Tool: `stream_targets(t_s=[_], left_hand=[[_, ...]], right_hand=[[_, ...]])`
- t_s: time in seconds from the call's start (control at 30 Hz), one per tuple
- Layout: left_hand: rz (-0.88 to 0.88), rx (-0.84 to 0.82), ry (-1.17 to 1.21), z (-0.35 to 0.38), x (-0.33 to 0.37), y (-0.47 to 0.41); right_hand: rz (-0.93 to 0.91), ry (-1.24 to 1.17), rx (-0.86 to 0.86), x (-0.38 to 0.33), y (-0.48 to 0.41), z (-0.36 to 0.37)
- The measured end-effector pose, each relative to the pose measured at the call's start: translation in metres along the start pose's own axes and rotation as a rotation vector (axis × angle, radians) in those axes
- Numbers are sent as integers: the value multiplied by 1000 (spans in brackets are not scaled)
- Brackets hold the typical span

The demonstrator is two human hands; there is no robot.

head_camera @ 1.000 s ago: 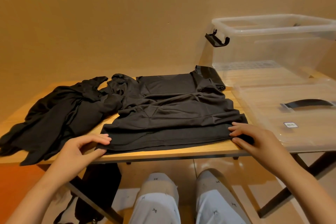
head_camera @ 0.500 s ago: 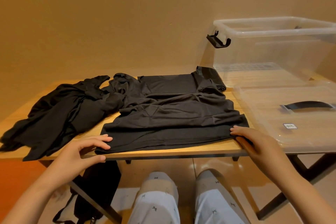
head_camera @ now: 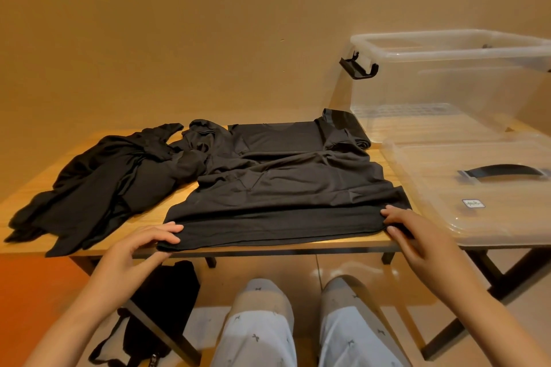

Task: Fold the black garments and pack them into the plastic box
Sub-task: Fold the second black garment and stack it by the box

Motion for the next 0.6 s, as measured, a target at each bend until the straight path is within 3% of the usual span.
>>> stream_targets(t_s=[0.27,0.47,0.6], left_hand=[[-45,111,86,-7,2,2],[-43,111,34,-13,3,-4],[-77,116,19,-25,11,-26]], right_hand=[[-111,62,47,10,11,-3],[-58,-6,-48,18,5,-12],[-70,82,-66,-8,-20,-37]])
Point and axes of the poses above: each hand's wrist, its own y-axis away from the middle knuckle, its own z-axis out of the palm, x = y × z, the point moved 6 cm from there along -y, towards the middle knuckle, and after that the axes turned 14 degrees about z, right-handed, at the moved point
